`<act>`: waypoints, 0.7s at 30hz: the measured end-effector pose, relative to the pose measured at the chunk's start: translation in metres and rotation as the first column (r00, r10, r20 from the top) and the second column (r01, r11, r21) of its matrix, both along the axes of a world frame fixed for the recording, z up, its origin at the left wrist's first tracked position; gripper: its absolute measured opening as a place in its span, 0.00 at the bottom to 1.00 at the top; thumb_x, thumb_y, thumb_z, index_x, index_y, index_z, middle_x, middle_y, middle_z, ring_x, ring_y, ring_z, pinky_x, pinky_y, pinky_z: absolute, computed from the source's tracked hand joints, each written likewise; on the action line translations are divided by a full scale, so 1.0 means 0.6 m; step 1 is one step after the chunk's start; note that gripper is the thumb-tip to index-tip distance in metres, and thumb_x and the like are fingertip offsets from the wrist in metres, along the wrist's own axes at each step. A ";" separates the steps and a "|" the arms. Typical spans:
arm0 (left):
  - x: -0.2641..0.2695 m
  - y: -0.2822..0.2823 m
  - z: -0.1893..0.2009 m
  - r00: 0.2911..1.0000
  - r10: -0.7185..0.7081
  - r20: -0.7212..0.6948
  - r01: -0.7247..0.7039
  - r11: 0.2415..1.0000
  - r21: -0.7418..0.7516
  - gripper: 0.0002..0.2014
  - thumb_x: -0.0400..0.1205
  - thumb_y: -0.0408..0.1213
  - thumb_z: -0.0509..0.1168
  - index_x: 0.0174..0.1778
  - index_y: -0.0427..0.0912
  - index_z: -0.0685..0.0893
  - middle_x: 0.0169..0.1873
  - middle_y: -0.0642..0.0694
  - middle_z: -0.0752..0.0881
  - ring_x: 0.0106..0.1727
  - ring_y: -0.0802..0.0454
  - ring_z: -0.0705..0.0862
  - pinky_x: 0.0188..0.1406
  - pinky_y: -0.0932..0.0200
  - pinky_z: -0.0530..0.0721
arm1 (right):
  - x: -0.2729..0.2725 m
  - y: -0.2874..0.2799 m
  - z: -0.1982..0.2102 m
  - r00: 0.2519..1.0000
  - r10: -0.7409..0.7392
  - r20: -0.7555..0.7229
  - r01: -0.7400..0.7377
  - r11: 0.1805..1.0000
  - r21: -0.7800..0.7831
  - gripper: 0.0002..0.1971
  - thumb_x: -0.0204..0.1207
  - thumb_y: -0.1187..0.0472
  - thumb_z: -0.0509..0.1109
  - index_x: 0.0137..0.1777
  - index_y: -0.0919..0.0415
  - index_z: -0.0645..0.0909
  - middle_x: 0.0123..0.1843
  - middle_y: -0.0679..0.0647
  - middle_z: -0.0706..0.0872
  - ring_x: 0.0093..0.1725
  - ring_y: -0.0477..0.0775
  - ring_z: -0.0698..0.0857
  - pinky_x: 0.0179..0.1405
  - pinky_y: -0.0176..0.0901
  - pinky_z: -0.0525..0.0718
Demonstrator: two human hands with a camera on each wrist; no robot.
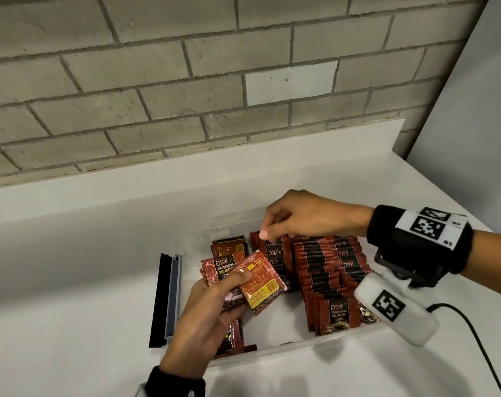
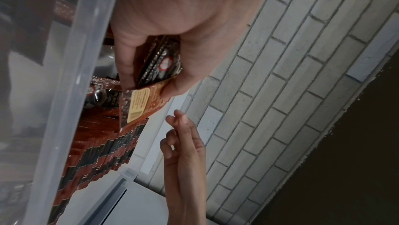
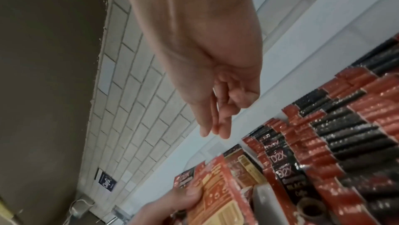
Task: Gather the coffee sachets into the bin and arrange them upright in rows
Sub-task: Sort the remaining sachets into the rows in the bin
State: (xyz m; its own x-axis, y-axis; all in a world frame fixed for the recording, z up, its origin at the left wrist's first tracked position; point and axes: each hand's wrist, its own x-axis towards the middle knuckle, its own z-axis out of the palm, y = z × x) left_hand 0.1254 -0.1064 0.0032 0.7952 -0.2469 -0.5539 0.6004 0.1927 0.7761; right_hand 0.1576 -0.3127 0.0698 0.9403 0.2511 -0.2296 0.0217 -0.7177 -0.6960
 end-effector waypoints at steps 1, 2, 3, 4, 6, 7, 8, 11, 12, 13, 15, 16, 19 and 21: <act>-0.001 -0.001 0.002 1.000 -0.017 0.015 0.017 1.000 0.001 0.21 0.71 0.28 0.74 0.60 0.34 0.82 0.48 0.38 0.91 0.52 0.43 0.90 0.47 0.49 0.87 | -0.005 0.003 0.000 0.999 0.015 -0.032 -0.014 0.999 0.037 0.11 0.75 0.51 0.74 0.51 0.57 0.88 0.46 0.48 0.91 0.44 0.44 0.86 0.44 0.31 0.80; -0.003 -0.001 0.005 0.999 -0.035 0.031 0.035 0.999 0.004 0.19 0.71 0.27 0.74 0.58 0.34 0.83 0.47 0.39 0.92 0.51 0.44 0.90 0.46 0.50 0.86 | -0.008 0.007 -0.002 0.998 0.034 -0.049 -0.032 0.998 0.056 0.11 0.75 0.51 0.74 0.52 0.57 0.88 0.48 0.47 0.91 0.46 0.42 0.86 0.46 0.30 0.80; -0.004 -0.002 0.008 0.998 -0.048 0.044 0.047 0.999 0.007 0.18 0.71 0.27 0.74 0.57 0.35 0.84 0.48 0.39 0.92 0.51 0.44 0.90 0.44 0.51 0.86 | -0.012 0.010 -0.003 0.997 0.053 -0.054 -0.050 0.997 0.064 0.12 0.75 0.52 0.75 0.53 0.57 0.88 0.49 0.46 0.91 0.47 0.39 0.86 0.47 0.29 0.80; -0.005 -0.003 0.010 0.997 -0.057 0.054 0.056 0.998 0.011 0.17 0.71 0.27 0.74 0.56 0.36 0.85 0.48 0.39 0.92 0.51 0.44 0.90 0.43 0.52 0.86 | -0.015 0.013 -0.006 0.996 0.066 -0.053 -0.063 0.996 0.065 0.12 0.74 0.52 0.75 0.54 0.57 0.88 0.49 0.43 0.90 0.47 0.36 0.85 0.49 0.26 0.80; -0.007 -0.003 0.010 0.995 -0.064 0.071 0.063 0.998 0.020 0.18 0.69 0.29 0.75 0.56 0.36 0.85 0.48 0.40 0.92 0.50 0.44 0.91 0.42 0.52 0.86 | -0.018 0.017 -0.009 0.996 0.071 -0.054 -0.068 0.996 0.055 0.13 0.73 0.53 0.76 0.55 0.56 0.88 0.46 0.39 0.88 0.46 0.32 0.85 0.49 0.22 0.78; -0.008 -0.003 0.011 0.995 -0.061 0.075 0.060 0.998 0.021 0.19 0.68 0.30 0.75 0.56 0.36 0.85 0.47 0.40 0.92 0.50 0.44 0.91 0.42 0.53 0.85 | -0.018 0.018 -0.009 0.996 0.066 -0.058 -0.063 0.997 0.046 0.14 0.72 0.53 0.77 0.56 0.56 0.87 0.45 0.40 0.88 0.45 0.33 0.85 0.47 0.21 0.77; -0.007 -0.003 0.012 0.996 -0.051 0.070 0.050 0.999 0.016 0.20 0.68 0.31 0.76 0.56 0.36 0.85 0.47 0.39 0.92 0.50 0.44 0.91 0.41 0.54 0.85 | -0.019 0.019 -0.008 0.997 0.060 -0.056 -0.058 0.998 0.038 0.15 0.72 0.53 0.77 0.57 0.56 0.86 0.46 0.42 0.88 0.45 0.34 0.85 0.45 0.22 0.77; -0.004 -0.004 0.012 0.999 0.014 0.040 -0.012 0.999 -0.044 0.20 0.68 0.31 0.75 0.56 0.35 0.86 0.48 0.38 0.91 0.50 0.45 0.91 0.38 0.56 0.86 | -0.034 0.023 0.001 0.992 0.126 -0.018 -0.126 0.992 -0.004 0.22 0.70 0.50 0.79 0.62 0.54 0.80 0.50 0.42 0.86 0.39 0.28 0.80 0.36 0.21 0.74; -0.003 -0.004 0.013 0.999 0.033 0.029 -0.031 0.997 -0.066 0.19 0.69 0.31 0.74 0.57 0.34 0.86 0.48 0.38 0.91 0.49 0.45 0.91 0.38 0.56 0.87 | -0.042 0.027 0.005 0.983 0.185 -0.015 -0.186 0.982 -0.042 0.25 0.68 0.48 0.79 0.63 0.52 0.76 0.51 0.38 0.82 0.40 0.28 0.78 0.35 0.20 0.73; -0.002 -0.004 0.013 0.999 0.046 0.018 -0.044 0.995 -0.086 0.18 0.70 0.30 0.74 0.57 0.33 0.86 0.48 0.37 0.91 0.48 0.46 0.91 0.36 0.57 0.87 | -0.051 0.030 0.006 0.967 0.255 -0.012 -0.255 0.961 -0.110 0.28 0.68 0.47 0.79 0.65 0.51 0.73 0.53 0.37 0.79 0.44 0.30 0.77 0.37 0.20 0.73; -0.001 -0.003 0.013 0.998 0.056 -0.006 -0.056 0.990 -0.127 0.17 0.71 0.30 0.73 0.56 0.32 0.86 0.47 0.36 0.91 0.46 0.47 0.91 0.32 0.60 0.88 | -0.065 0.037 -0.003 0.915 0.398 0.059 -0.364 0.881 -0.303 0.28 0.68 0.47 0.78 0.65 0.51 0.71 0.58 0.41 0.75 0.53 0.37 0.74 0.47 0.27 0.73; -0.001 -0.004 0.014 0.998 0.055 -0.016 -0.057 0.987 -0.150 0.17 0.71 0.30 0.73 0.55 0.31 0.86 0.47 0.35 0.91 0.45 0.47 0.92 0.31 0.60 0.88 | -0.068 0.038 -0.008 0.891 0.440 0.114 -0.376 0.855 -0.358 0.24 0.71 0.49 0.77 0.62 0.52 0.72 0.58 0.43 0.76 0.55 0.41 0.73 0.50 0.33 0.74; -0.002 -0.005 0.014 0.997 0.074 -0.032 -0.079 0.969 -0.234 0.14 0.70 0.32 0.72 0.49 0.28 0.87 0.44 0.34 0.90 0.42 0.45 0.91 0.34 0.56 0.90 | -0.063 0.033 -0.008 0.919 0.353 0.172 -0.311 0.922 -0.230 0.12 0.77 0.59 0.72 0.58 0.54 0.76 0.49 0.41 0.80 0.46 0.37 0.80 0.41 0.28 0.76; 0.000 -0.003 0.011 0.994 0.104 -0.038 -0.110 0.961 -0.252 0.11 0.72 0.34 0.72 0.44 0.28 0.87 0.40 0.34 0.89 0.39 0.45 0.89 0.35 0.55 0.90 | -0.056 0.026 -0.003 0.971 0.203 0.124 -0.195 0.978 -0.074 0.16 0.79 0.63 0.70 0.64 0.52 0.72 0.47 0.46 0.85 0.35 0.33 0.81 0.31 0.26 0.76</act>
